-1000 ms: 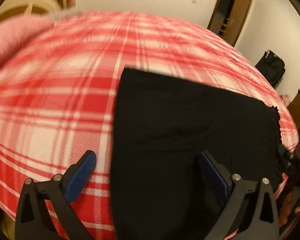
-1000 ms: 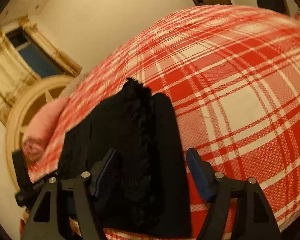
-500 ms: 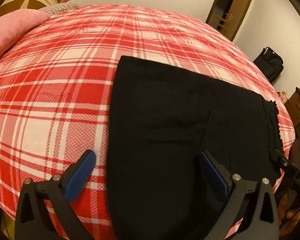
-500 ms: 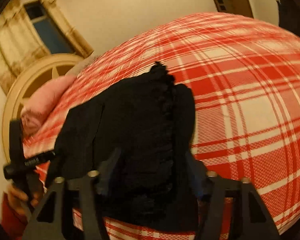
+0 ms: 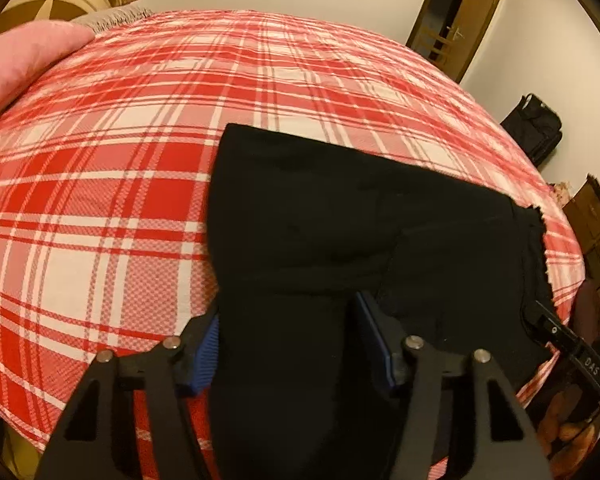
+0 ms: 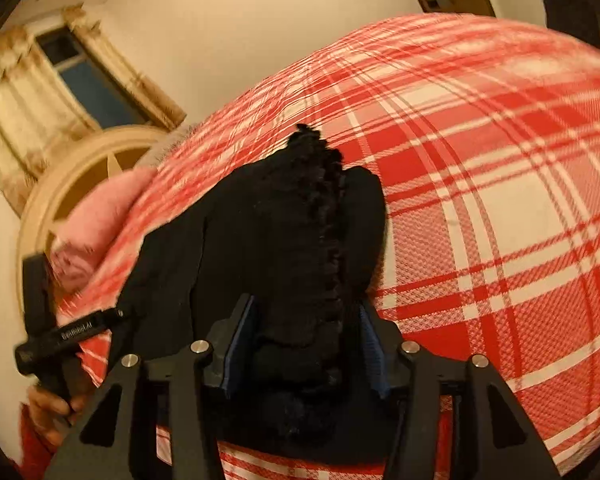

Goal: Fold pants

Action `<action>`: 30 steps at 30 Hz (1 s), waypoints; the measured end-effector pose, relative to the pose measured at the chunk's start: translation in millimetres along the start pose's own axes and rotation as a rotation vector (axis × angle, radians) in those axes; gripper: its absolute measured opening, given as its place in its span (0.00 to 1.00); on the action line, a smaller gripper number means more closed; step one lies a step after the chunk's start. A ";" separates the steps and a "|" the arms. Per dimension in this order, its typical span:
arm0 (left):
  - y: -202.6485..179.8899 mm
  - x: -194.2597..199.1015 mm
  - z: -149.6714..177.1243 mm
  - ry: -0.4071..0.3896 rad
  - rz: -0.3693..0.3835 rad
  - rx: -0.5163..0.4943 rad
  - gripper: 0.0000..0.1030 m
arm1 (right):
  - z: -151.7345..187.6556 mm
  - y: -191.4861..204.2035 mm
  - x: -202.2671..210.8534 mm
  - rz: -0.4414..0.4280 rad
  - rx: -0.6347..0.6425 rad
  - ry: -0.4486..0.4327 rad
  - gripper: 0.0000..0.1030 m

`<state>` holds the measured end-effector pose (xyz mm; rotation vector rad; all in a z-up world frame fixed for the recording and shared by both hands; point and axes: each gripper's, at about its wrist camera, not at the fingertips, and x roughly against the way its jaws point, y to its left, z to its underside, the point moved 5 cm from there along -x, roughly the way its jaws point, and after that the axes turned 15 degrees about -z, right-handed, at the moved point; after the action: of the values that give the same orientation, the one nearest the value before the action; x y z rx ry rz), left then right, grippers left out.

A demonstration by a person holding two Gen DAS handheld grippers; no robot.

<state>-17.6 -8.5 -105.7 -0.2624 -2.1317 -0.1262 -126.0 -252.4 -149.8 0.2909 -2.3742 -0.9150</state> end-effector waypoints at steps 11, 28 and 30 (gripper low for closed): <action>13.2 -7.5 -11.0 0.040 0.259 0.209 0.97 | -3.3 2.7 -4.8 0.001 0.020 0.013 0.57; 15.4 22.8 -19.5 -0.125 0.098 0.136 0.12 | -14.3 77.7 2.8 0.175 0.414 0.011 0.28; 17.7 26.6 -22.9 -0.140 0.096 0.126 0.11 | -19.4 85.8 3.9 0.153 0.421 0.007 0.28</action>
<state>-8.7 8.0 -71.1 -0.3055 -2.2504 0.0848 -117.6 -200.8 -79.0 0.2663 -2.5260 -0.3381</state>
